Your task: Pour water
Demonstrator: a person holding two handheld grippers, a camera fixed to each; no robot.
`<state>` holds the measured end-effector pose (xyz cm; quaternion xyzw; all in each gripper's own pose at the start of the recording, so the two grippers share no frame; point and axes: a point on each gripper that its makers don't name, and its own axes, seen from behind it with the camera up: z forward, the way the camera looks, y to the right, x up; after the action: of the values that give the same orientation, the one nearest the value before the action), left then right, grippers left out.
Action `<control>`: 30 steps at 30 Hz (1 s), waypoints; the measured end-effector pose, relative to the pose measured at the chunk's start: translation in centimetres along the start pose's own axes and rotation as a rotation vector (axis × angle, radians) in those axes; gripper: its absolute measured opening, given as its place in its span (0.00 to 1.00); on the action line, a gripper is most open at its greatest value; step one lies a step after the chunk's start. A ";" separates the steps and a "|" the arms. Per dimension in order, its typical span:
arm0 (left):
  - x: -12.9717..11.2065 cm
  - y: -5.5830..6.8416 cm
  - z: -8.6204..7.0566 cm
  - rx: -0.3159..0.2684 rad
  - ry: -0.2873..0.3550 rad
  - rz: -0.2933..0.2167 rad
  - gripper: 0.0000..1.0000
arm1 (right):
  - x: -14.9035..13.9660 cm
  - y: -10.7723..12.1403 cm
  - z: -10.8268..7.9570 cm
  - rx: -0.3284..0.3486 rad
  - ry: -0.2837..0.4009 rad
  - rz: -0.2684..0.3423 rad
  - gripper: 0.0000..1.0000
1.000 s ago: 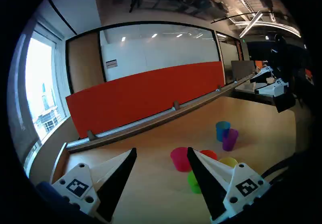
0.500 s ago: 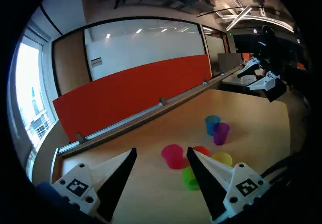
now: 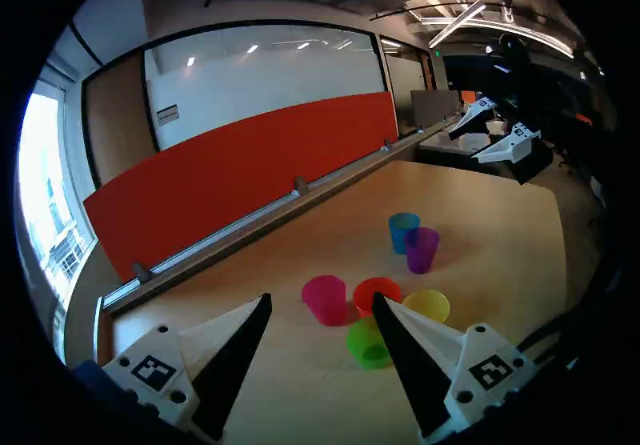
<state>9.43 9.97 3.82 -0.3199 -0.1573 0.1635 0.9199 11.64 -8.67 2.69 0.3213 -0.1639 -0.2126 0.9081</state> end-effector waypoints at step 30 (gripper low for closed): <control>-4.3 3.3 2.2 -0.225 -0.143 0.014 0.93 | -0.2 0.3 2.1 0.078 -0.055 -0.009 1.00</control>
<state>4.07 11.89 2.61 -0.4097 -0.2376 0.1737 0.8634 10.60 -9.43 4.36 0.3512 -0.1953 -0.2189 0.8892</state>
